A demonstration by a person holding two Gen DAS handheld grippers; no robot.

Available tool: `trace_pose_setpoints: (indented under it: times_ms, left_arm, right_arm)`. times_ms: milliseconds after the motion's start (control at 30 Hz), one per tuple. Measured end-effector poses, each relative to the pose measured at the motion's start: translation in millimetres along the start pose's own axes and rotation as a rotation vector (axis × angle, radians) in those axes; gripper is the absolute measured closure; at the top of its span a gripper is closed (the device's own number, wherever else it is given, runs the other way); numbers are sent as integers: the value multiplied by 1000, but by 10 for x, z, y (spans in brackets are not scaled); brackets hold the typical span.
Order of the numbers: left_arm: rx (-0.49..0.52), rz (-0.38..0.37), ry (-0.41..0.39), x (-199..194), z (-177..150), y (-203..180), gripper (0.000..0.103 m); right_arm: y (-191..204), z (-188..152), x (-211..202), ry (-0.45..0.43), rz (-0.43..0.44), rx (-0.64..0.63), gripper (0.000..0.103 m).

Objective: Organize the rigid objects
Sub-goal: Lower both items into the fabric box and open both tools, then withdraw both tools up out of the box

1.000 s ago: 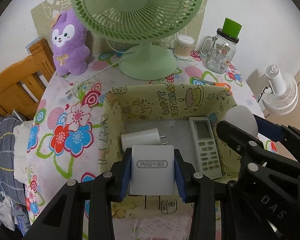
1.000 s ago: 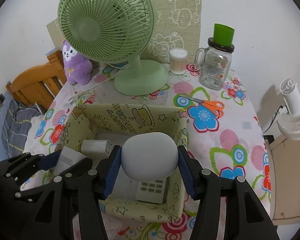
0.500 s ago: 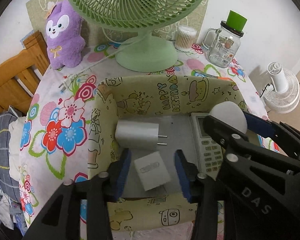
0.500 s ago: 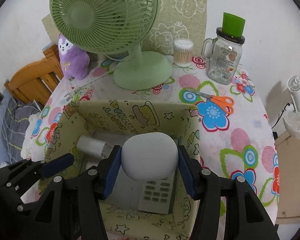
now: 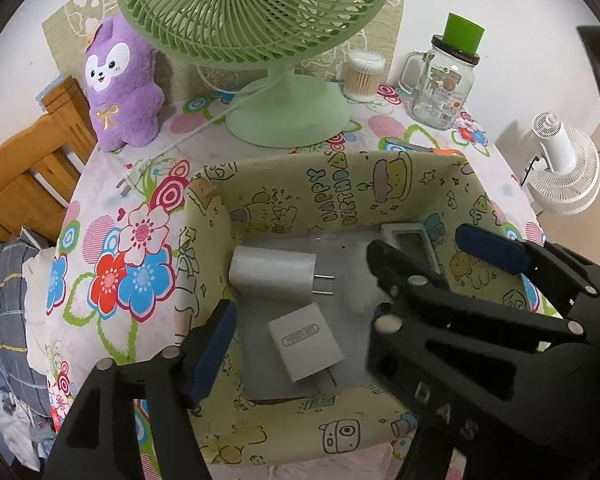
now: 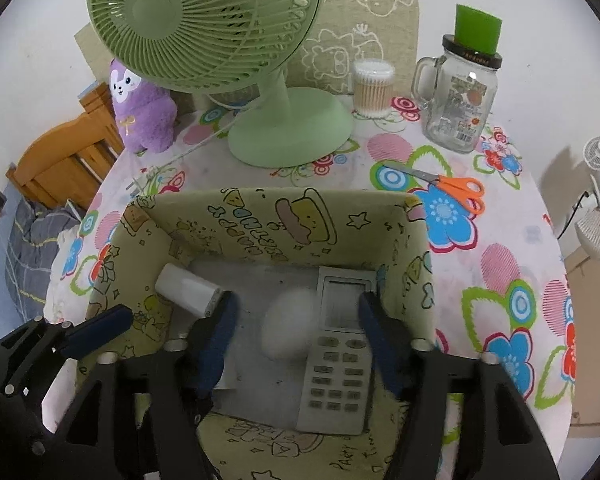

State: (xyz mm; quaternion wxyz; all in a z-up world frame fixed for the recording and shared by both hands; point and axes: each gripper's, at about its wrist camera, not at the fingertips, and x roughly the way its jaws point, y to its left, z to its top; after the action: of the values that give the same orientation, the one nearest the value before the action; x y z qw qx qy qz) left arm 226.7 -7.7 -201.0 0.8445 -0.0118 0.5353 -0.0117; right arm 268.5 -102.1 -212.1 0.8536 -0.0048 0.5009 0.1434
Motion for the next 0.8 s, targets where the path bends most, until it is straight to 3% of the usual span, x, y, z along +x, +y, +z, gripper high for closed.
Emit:
trace_pose_setpoints:
  times_ms: [300,800]
  left_arm:
    - [20,-13,-1,-86,-23,-74,19]
    - [40,-19,-49,-421,-174,-184,15]
  right_arm:
    - [-16,-49,-173,-9,-4,16,22]
    - [-52,-235,-612,-49,-27,35,18]
